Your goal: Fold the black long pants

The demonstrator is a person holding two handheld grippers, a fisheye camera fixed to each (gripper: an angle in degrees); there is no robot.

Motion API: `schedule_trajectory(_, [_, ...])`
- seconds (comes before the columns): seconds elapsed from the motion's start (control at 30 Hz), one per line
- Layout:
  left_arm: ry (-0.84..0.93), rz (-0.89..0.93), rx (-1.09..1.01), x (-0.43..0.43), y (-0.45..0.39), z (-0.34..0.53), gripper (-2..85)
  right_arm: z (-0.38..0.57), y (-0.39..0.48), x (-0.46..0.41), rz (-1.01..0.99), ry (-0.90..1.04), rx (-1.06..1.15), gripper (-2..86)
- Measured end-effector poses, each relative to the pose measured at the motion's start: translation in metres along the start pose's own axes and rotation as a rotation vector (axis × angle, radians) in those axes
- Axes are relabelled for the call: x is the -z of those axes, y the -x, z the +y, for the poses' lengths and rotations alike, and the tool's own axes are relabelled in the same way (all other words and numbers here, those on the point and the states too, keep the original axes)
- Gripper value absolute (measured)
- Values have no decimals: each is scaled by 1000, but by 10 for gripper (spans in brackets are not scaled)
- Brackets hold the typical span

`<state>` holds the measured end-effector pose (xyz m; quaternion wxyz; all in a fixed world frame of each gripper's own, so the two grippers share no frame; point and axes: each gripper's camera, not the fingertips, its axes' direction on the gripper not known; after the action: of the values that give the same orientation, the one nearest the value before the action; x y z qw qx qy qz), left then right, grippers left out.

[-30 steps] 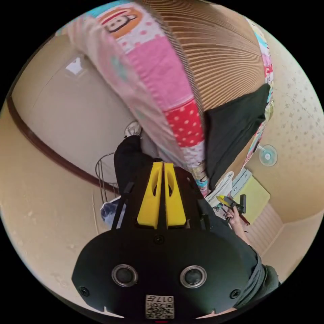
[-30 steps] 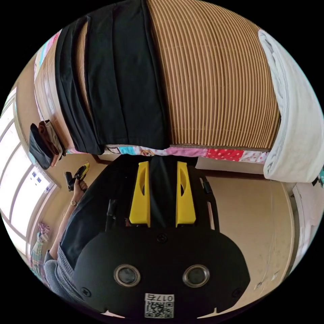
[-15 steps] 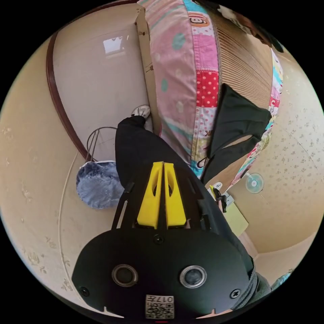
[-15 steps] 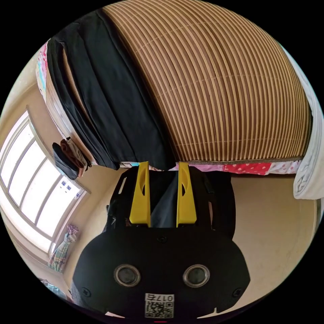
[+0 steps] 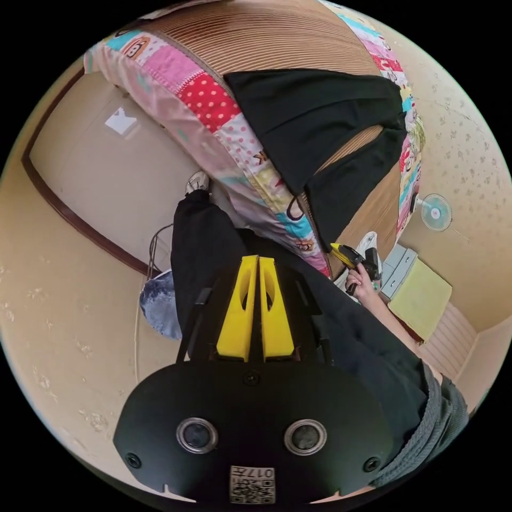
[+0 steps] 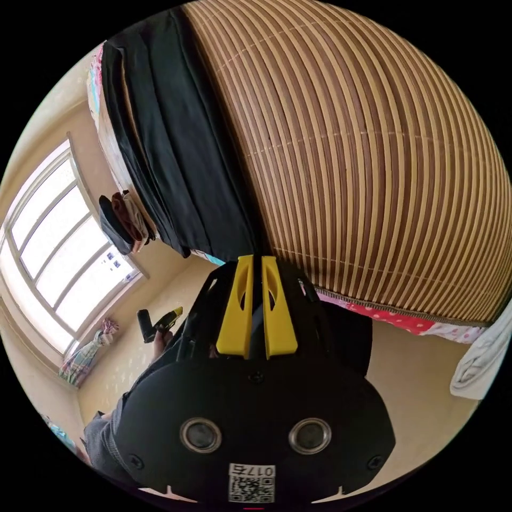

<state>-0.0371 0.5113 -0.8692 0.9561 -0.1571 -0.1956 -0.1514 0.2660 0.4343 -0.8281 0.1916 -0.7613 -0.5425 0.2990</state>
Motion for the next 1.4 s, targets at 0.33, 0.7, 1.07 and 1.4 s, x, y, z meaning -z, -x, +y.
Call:
schedule_trajectory(0.33, [68, 99, -489, -94, -176, -30, 93, 113, 0, 10, 91, 79, 454, 24])
schedule_trajectory(0.7, [126, -395, -814, -245, -340, -58, 153, 164, 29, 1, 178, 135, 888, 22])
schedule_trajectory(1.07, [141, -486, -728, -276, -308, -48, 7, 149, -16, -23, 133, 245, 901, 25])
schedule_trajectory(1.4, [112, -272, -665, -213, -258, -88, 0, -35, -128, 122, 40, -147, 422, 60])
